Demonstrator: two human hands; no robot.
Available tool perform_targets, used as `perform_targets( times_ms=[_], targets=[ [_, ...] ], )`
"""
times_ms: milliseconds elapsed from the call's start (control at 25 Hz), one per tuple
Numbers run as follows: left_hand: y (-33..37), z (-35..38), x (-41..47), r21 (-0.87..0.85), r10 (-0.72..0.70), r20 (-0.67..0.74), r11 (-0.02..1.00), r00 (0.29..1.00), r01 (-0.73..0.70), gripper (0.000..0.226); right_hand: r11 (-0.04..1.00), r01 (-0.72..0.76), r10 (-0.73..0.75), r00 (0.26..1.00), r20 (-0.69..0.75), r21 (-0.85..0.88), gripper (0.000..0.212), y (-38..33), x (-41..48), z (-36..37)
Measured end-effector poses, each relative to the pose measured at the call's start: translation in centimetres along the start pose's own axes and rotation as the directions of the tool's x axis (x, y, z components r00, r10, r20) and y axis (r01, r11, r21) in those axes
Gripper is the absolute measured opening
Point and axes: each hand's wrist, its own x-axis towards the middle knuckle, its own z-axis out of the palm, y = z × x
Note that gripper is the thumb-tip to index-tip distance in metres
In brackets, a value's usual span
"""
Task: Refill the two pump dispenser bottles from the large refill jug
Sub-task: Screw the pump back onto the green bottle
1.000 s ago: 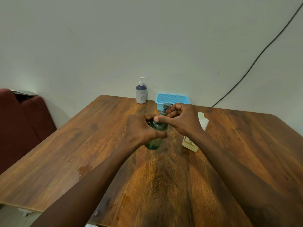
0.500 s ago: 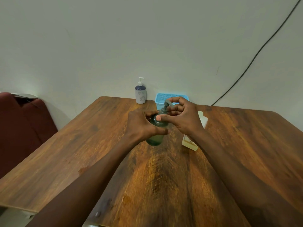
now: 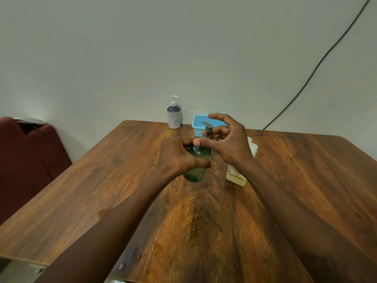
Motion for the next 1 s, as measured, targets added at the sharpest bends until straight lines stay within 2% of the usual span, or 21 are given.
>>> perform_targets(
  times_ms=[80, 120, 160, 240, 320, 360, 520, 680, 840, 920, 1000],
  targets=[
    [0.2, 0.3, -0.1, 0.003, 0.003, 0.006, 1.000, 1.000, -0.003, 0.060, 0.993, -0.023, 0.010, 0.994, -0.105, -0.116, 0.073, -0.3, -0.3, 0.7],
    [0.3, 0.5, 0.0, -0.005, 0.009, 0.005, 1.000, 1.000, -0.009, 0.062, 0.992, -0.039, 0.026, 0.994, -0.107, -0.120, 0.069, -0.3, -0.2, 0.8],
    [0.3, 0.7, 0.1, -0.013, 0.015, 0.003, 1.000, 1.000, -0.015, 0.066, 0.995, -0.055, 0.050, 0.997, -0.064, -0.083, 0.063, -0.3, -0.1, 0.6],
    [0.1, 0.7, 0.4, -0.019, 0.018, -0.006, 1.000, 1.000, -0.018, 0.073, 0.985, -0.122, 0.102, 0.982, 0.162, 0.121, 0.054, -0.4, 0.2, -0.4],
    [-0.1, 0.6, 0.6, -0.025, 0.013, -0.010, 1.000, 1.000, -0.014, 0.076, 0.956, -0.178, 0.098, 0.944, 0.315, 0.235, 0.065, -0.5, 0.4, -1.2],
    [-0.1, 0.6, 0.7, -0.030, 0.008, -0.008, 1.000, 1.000, -0.008, 0.076, 0.966, -0.158, 0.089, 0.948, 0.306, 0.207, 0.069, -0.3, 0.6, -1.5],
    [0.1, 1.2, 0.4, -0.069, -0.032, -0.045, 0.997, 0.998, 0.029, 0.065, 0.998, -0.025, 0.027, 0.999, 0.019, -0.061, 0.065, -0.4, 0.4, -0.3],
    [0.1, 1.8, 0.1, -0.063, -0.012, -0.117, 0.998, 0.993, 0.005, 0.060, 0.995, 0.052, -0.064, 0.988, -0.140, -0.088, 0.054, -0.3, -0.2, 1.9],
    [-0.2, 1.7, 0.5, -0.030, 0.018, -0.131, 0.999, 0.991, -0.022, 0.066, 1.000, 0.009, -0.010, 0.991, -0.134, -0.013, 0.068, -0.5, 0.1, 1.4],
    [-0.6, 1.6, 0.9, -0.007, 0.019, -0.118, 1.000, 0.993, -0.020, 0.068, 0.999, 0.006, -0.001, 0.986, -0.165, 0.034, 0.060, -0.3, 0.1, 1.3],
    [-0.6, 1.5, 1.1, -0.004, 0.014, -0.133, 1.000, 0.991, -0.015, 0.067, 0.999, 0.025, -0.030, 0.965, -0.259, -0.022, 0.051, -0.2, 0.0, 1.6]
  ],
)
